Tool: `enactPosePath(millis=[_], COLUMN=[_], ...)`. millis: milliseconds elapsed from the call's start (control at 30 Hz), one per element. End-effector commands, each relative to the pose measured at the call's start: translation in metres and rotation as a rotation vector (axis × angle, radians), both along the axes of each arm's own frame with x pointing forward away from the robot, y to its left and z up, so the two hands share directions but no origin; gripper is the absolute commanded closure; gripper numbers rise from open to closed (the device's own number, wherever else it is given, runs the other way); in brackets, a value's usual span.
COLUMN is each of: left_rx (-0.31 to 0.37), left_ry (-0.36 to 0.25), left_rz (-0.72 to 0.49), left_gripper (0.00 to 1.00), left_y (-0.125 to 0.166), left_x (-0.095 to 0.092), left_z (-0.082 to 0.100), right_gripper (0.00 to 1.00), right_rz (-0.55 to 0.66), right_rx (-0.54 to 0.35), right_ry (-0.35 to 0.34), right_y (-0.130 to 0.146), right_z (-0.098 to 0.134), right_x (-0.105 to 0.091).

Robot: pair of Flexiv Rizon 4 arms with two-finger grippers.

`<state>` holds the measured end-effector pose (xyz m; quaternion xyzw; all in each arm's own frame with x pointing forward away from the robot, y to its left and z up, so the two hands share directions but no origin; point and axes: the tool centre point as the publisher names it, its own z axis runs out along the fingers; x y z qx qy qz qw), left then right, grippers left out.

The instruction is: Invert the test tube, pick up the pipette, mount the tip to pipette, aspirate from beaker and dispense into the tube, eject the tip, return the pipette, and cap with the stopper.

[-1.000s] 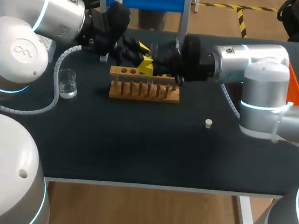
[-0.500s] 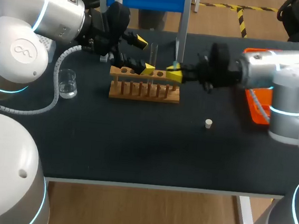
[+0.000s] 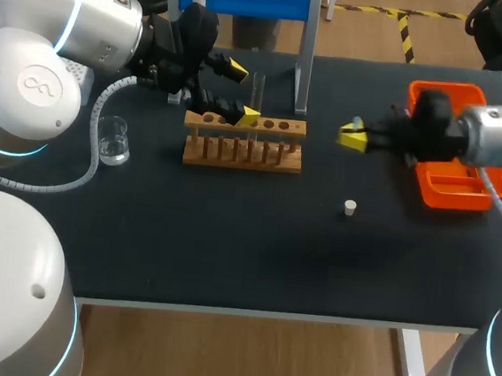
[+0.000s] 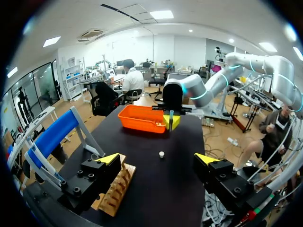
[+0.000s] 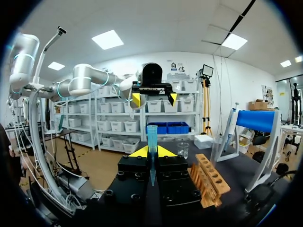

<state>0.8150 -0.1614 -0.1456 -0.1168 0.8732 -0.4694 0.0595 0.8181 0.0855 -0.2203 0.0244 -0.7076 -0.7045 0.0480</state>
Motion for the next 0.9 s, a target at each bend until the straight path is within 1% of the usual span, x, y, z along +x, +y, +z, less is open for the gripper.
enactPosePath(millis=[33,167,533,900], left_rx=[0.003,0.003,0.003,0.003], left_ry=[0.002,0.002,0.002,0.002], left_rz=[0.001,0.001,0.001,0.001], left_gripper=[0.0,0.0,0.0,0.0], left_y=[0.0,0.0,0.0,0.0], left_x=[-0.001,-0.001,-0.001,-0.001], left_z=[0.001,0.001,0.001,0.001], right_gripper=[1.0,1.0,1.0,1.0], right_rz=[-0.011,-0.023,-0.02,-0.027], right_rx=[0.002,0.004,-0.007,-0.023], right_ry=[0.006,0.015,0.012,0.013], right_y=[-0.033,-0.048,-0.073,-0.08], right_z=[-0.002,-0.007,-0.013,-0.017], right_x=[-0.003,-0.004,-0.013,-0.016])
